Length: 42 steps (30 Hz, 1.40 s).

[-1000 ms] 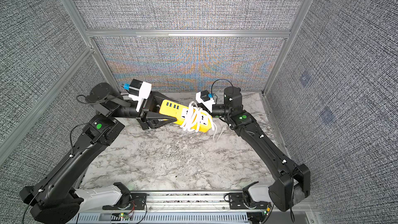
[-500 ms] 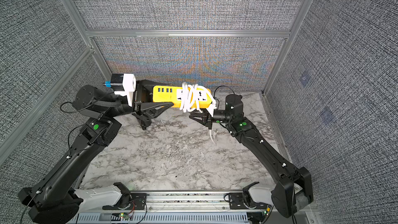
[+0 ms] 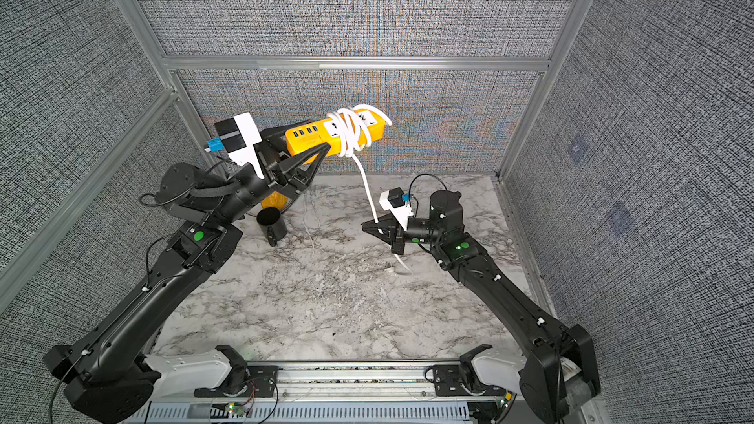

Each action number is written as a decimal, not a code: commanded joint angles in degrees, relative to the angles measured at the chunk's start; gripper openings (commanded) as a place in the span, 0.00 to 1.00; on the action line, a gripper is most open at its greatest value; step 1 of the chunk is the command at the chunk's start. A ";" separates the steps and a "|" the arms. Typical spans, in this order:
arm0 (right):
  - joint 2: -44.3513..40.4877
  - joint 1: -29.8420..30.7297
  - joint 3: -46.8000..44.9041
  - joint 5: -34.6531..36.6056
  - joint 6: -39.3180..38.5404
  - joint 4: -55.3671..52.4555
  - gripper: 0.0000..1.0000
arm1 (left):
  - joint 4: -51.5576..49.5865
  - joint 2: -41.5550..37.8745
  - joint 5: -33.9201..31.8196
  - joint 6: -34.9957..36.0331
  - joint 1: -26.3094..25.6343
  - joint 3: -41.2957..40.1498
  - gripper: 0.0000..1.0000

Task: Wrap the cord around the power strip
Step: Wrap the power cord around the power strip.

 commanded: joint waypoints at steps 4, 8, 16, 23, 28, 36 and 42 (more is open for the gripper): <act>-3.61 2.30 -0.15 3.58 -1.71 -2.85 0.00 | 1.35 2.43 -15.67 8.53 0.09 0.87 0.00; -6.79 4.78 2.62 8.22 -5.92 -11.02 0.00 | -1.55 4.25 -19.87 15.34 0.18 0.14 0.00; -11.10 6.49 17.26 17.37 -15.40 -29.87 0.00 | -5.65 5.53 -19.94 21.47 3.13 -4.74 0.00; -5.43 6.58 36.03 23.09 -25.11 -40.07 0.00 | -13.54 5.44 -13.76 23.33 3.78 -8.40 0.00; 0.04 5.72 45.54 28.50 -32.30 -42.31 0.00 | -19.89 2.31 -5.19 23.51 4.33 -10.98 0.00; 8.99 3.08 57.11 29.89 -37.63 -44.71 0.00 | -29.78 -6.22 15.46 21.98 5.67 -14.41 0.00; 14.23 2.47 61.02 29.87 -38.61 -43.67 0.00 | -31.52 -9.83 30.42 16.24 5.63 -15.64 0.00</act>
